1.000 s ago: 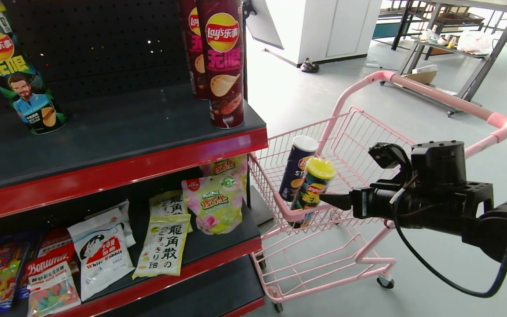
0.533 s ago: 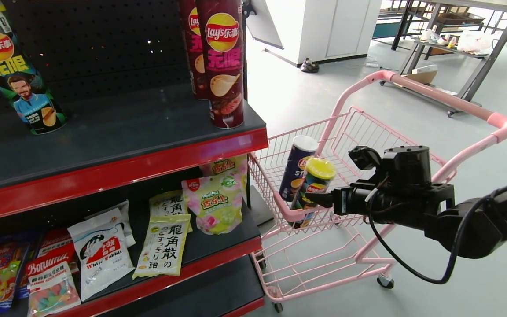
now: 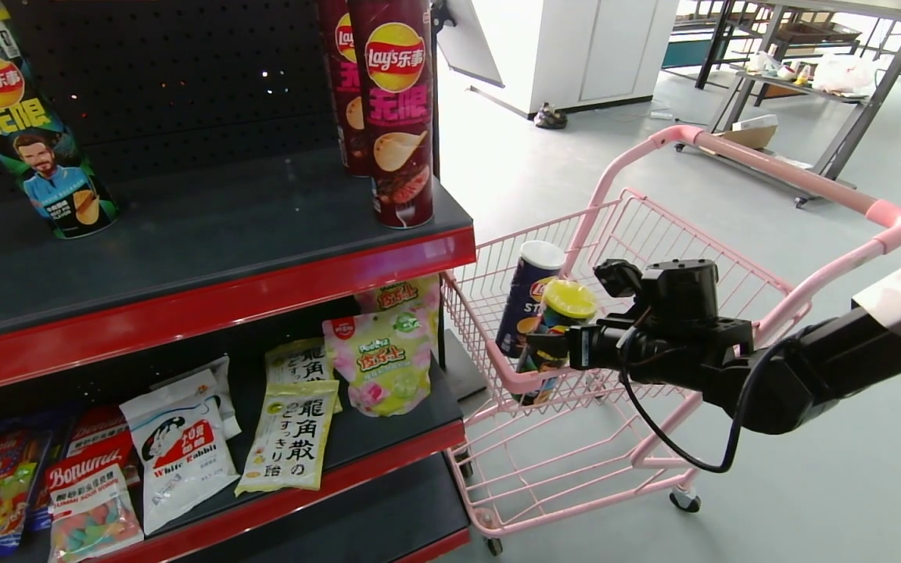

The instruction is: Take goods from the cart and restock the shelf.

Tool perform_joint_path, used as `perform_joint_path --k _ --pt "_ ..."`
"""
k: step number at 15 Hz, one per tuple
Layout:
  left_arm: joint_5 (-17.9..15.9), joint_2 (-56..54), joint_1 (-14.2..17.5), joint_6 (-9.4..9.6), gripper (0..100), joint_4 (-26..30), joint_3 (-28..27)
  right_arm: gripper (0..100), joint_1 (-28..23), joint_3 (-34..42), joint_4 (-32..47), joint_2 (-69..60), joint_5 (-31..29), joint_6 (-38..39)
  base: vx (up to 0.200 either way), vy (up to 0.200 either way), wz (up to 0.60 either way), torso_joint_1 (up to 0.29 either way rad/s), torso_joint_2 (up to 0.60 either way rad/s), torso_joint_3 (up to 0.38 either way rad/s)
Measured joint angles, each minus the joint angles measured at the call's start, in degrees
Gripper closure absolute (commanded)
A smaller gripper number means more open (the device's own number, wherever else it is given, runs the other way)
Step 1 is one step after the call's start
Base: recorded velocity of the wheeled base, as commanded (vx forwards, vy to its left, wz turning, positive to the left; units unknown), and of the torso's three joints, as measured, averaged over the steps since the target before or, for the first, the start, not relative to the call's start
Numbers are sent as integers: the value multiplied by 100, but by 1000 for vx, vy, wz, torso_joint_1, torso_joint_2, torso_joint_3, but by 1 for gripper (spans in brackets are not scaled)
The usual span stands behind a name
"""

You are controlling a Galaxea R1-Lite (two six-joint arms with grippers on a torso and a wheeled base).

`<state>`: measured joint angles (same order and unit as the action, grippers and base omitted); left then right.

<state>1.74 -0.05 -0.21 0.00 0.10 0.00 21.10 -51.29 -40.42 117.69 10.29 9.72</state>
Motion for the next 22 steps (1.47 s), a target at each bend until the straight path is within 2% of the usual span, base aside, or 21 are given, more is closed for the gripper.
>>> perform_joint_path --k 5,6,14,19,22 --pt "0 0 -1 0 0 0 0 0 -127 -251 -341 412 20 16 0 0 0 0 0 0" --pt "0 0 -1 0 0 0 0 100 -145 -293 -341 452 22 21 0 0 0 0 0 0" --pt "-2 0 2 0 0 0 0 100 -132 -246 -363 474 -37 -9 0 0 0 0 0 0" --pt "0 0 -1 0 0 0 0 100 -160 145 -325 -374 -137 -386 0 0 0 0 0 0" --pt "0 0 -1 0 0 0 0 100 -189 126 -277 -1041 -202 -795 0 0 0 0 0 0"
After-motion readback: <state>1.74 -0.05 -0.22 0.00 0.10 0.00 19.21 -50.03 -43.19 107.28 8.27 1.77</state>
